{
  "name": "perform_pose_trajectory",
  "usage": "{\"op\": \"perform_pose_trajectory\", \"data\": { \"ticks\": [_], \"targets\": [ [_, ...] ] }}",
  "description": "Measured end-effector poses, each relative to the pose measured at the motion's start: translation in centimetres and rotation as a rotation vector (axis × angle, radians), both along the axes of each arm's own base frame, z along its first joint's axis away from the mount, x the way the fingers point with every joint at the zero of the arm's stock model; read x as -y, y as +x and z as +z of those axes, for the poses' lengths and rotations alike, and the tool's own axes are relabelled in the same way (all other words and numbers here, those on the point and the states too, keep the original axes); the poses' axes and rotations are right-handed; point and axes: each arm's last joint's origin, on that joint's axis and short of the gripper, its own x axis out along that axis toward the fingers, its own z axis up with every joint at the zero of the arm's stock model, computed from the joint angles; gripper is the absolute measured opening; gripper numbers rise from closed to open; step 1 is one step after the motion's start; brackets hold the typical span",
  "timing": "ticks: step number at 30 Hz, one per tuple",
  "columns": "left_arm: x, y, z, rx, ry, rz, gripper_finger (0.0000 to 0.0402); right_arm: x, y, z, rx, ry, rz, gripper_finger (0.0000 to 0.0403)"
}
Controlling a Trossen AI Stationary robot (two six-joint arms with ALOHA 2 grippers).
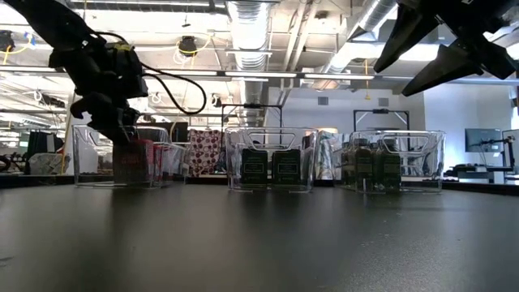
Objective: Sort spices by type
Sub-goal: Put the red seasoning can into the left transparent bin
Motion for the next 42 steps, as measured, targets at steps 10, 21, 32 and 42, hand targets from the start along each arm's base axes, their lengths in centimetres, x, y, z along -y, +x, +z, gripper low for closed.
{"op": "perform_pose_trajectory", "data": {
  "ticks": [10,21,32,42],
  "targets": [
    [-0.06,-0.20,-0.04,-0.001,-0.011,0.009,0.0217,0.00,0.00,0.00,-0.013,-0.014,0.014,0.0286],
    [-0.04,-0.21,-0.06,-0.004,-0.013,0.009,0.0233,-0.04,-0.02,0.00,-0.014,-0.015,0.017,0.0286],
    [-0.06,-0.22,-0.06,0.001,-0.033,0.055,0.0237,-0.04,-0.02,0.00,-0.014,-0.015,0.017,0.0286],
    [-0.16,-0.29,-0.05,-0.013,-0.036,0.121,0.0237,-0.05,0.00,0.01,-0.023,-0.026,0.029,0.0286]
  ]
}}
